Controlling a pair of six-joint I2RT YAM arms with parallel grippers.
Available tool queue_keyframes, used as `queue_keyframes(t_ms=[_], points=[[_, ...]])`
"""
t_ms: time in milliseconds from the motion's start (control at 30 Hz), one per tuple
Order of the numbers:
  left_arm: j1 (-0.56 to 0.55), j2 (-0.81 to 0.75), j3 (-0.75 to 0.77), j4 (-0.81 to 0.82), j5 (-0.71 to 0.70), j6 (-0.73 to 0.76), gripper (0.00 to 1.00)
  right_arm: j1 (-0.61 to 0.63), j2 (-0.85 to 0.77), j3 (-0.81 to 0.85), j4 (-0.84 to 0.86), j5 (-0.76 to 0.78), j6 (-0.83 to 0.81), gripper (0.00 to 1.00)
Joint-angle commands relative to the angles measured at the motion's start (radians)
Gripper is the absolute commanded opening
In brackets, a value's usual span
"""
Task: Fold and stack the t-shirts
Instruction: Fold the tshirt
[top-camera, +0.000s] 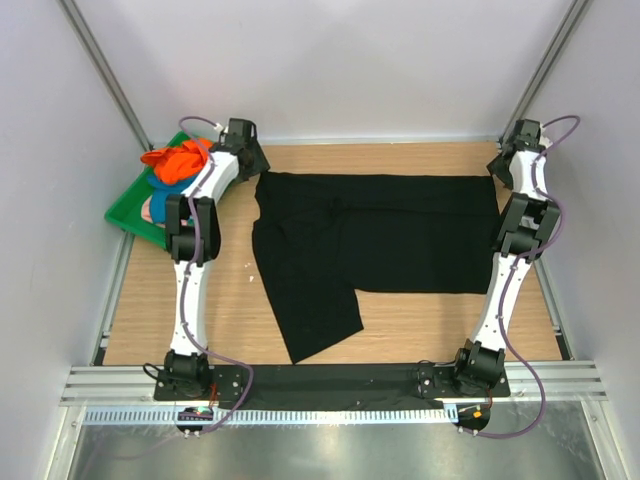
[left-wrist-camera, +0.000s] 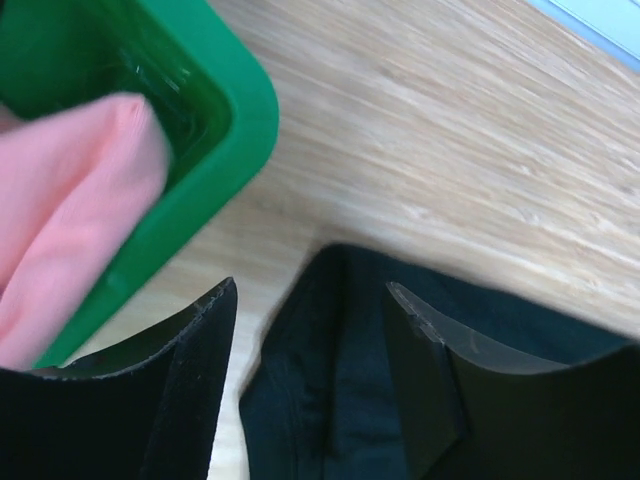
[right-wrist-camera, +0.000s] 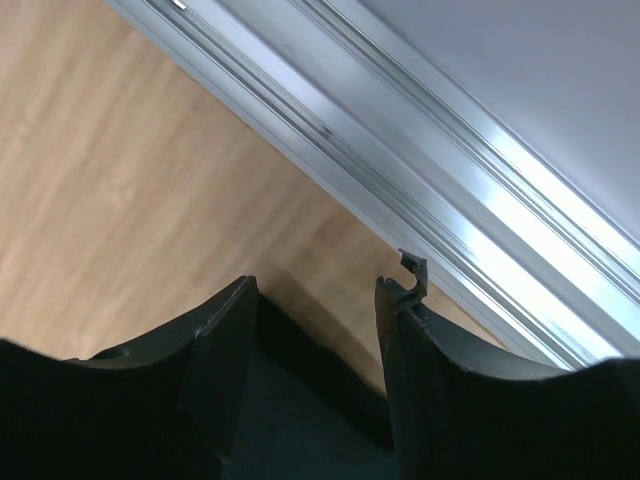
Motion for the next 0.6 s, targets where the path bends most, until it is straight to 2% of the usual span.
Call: queue_keyframes(t_ms=[0, 200, 333, 433, 467, 567], points=[[-0.014, -0.184, -0.042, -0.014, 0.008, -0.013, 0.62, 0.006, -0.168, 0.018, -0.137, 0.075, -0.024, 0.58], [-0.036, -0.341, -0.189, -0.037, 0.022, -0.006, 0.62, 0.107, -0.348, -0.135, -0.168, 0.106, -0.029, 0.58], [-0.041, -0.465, -0.306, -0.058, 0.065, 0.004, 0.61, 0.214, -0.429, -0.197, -0.174, 0.034, -0.006, 0.58], [-0.041, -0.516, -0.389, -0.063, 0.151, 0.018, 0.60, 0.299, -0.446, -0.241, -0.159, -0.136, 0.069, 0.58], [-0.041, -0.525, -0.419, -0.063, 0.178, 0.018, 0.59, 0.323, -0.440, -0.264, -0.148, -0.252, 0.100, 0.59], [-0.047, -0.542, -0.461, -0.084, 0.258, 0.009, 0.57, 0.437, -0.432, -0.301, -0.109, -0.374, 0.160, 0.59]])
